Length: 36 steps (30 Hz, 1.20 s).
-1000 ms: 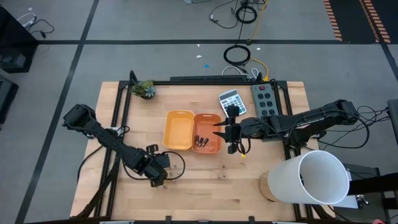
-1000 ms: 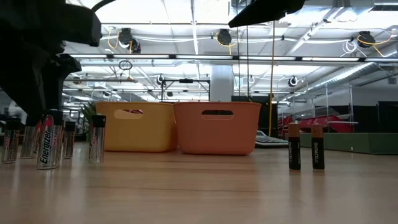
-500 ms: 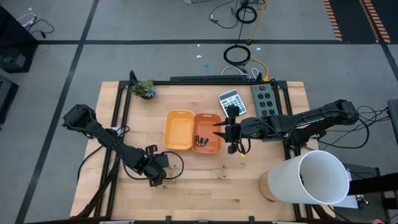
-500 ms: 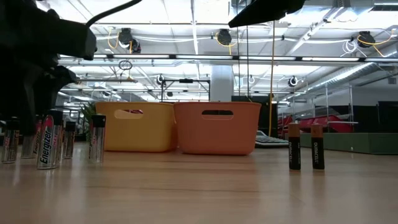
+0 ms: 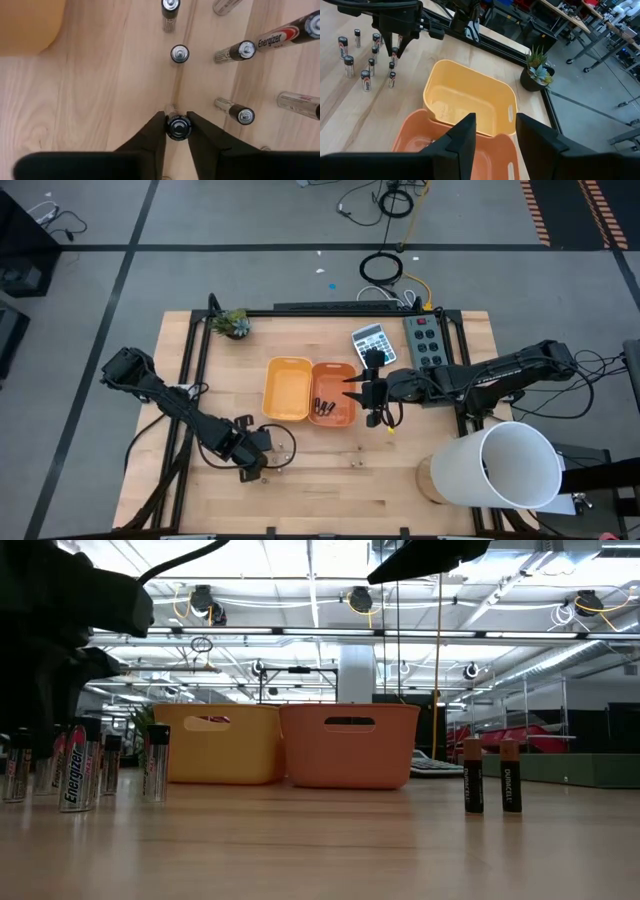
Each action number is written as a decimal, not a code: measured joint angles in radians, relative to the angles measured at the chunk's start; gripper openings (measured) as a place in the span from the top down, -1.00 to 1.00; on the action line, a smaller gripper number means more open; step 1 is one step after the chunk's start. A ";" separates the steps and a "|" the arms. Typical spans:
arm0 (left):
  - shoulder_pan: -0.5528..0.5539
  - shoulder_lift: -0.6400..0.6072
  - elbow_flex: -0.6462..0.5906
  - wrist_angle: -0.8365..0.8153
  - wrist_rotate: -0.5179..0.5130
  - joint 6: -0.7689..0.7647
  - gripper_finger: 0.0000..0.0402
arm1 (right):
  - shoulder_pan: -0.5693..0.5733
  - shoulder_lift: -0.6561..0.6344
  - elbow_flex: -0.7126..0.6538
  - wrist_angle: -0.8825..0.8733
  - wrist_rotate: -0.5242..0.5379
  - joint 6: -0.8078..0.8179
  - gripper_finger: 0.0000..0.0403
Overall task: Sort batteries
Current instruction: Put the silver battery into the yellow bin
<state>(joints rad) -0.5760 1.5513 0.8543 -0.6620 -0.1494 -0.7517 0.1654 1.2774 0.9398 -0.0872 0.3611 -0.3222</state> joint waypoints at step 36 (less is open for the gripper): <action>0.404 -0.252 0.090 -0.052 -0.131 0.433 0.60 | 0.000 0.000 0.001 -0.003 -0.019 0.016 0.35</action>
<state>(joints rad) -0.1724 1.2993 0.9443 -0.7136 -0.2800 -0.3190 0.1654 1.2778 0.9405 -0.0898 0.3423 -0.3065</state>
